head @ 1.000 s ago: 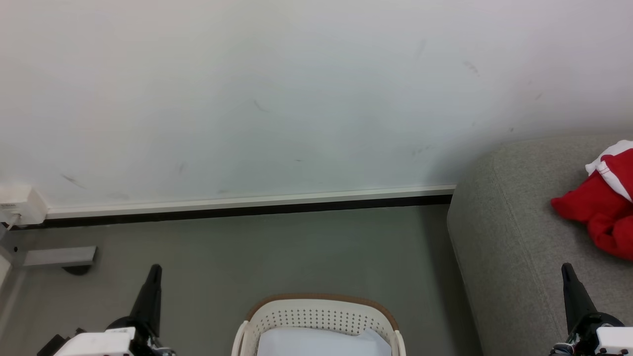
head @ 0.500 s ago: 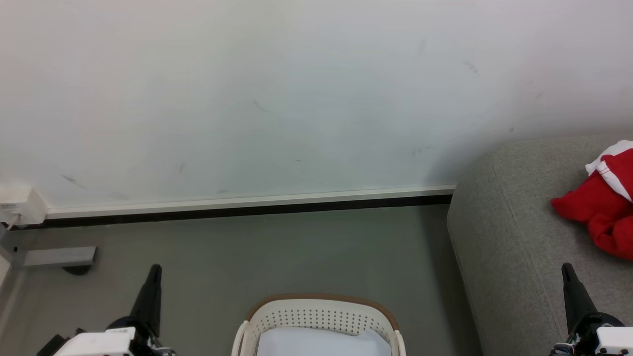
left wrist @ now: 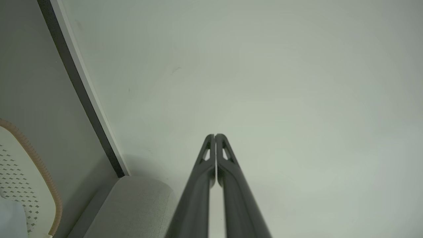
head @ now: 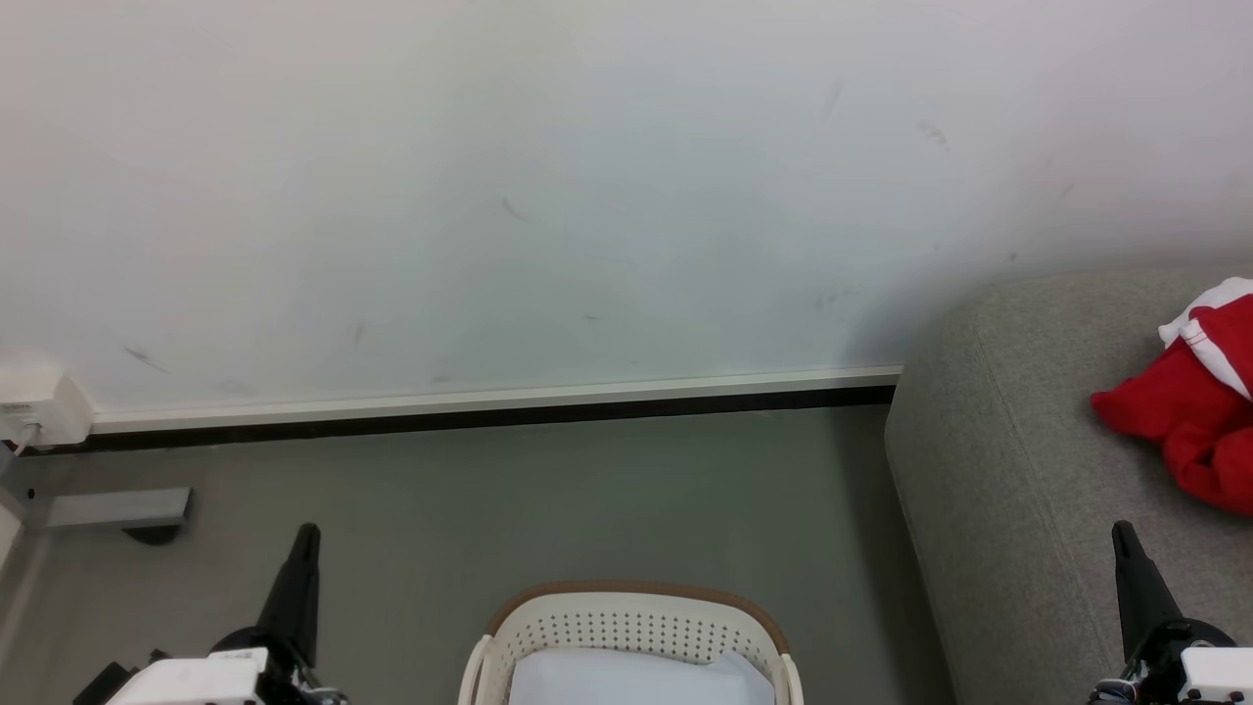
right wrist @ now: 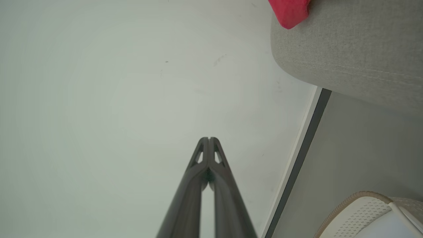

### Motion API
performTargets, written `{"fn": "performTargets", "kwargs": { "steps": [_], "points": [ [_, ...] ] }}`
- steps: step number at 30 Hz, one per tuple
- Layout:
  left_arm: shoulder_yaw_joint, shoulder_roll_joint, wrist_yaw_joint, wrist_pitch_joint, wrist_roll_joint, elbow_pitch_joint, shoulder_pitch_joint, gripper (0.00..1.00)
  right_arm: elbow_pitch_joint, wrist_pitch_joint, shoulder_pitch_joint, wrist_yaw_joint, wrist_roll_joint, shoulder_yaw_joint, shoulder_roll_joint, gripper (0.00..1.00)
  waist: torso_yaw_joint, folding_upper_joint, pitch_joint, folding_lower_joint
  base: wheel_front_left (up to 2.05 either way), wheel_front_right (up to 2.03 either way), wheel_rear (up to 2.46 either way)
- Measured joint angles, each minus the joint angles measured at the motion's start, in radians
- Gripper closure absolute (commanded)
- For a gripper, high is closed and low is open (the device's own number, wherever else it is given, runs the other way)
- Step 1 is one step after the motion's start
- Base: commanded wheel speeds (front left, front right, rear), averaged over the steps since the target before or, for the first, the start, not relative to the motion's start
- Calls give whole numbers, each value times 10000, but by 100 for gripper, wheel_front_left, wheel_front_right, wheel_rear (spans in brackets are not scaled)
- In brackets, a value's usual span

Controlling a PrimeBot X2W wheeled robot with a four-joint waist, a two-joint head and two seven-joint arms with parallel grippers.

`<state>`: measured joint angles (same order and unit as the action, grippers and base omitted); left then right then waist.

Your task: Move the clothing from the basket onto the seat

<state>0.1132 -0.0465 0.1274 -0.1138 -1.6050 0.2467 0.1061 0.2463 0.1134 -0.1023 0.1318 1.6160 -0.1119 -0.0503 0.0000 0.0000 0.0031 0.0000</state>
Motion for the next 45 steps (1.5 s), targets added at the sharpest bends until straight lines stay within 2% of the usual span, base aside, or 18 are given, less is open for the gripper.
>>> {"fn": "performTargets", "kwargs": {
  "steps": [45],
  "points": [
    [0,-2,2,0,0,0,1,100,0,4,-1,-2,-2,-10,4,100,0,0,0,0,0,0,0]
  ]
}}
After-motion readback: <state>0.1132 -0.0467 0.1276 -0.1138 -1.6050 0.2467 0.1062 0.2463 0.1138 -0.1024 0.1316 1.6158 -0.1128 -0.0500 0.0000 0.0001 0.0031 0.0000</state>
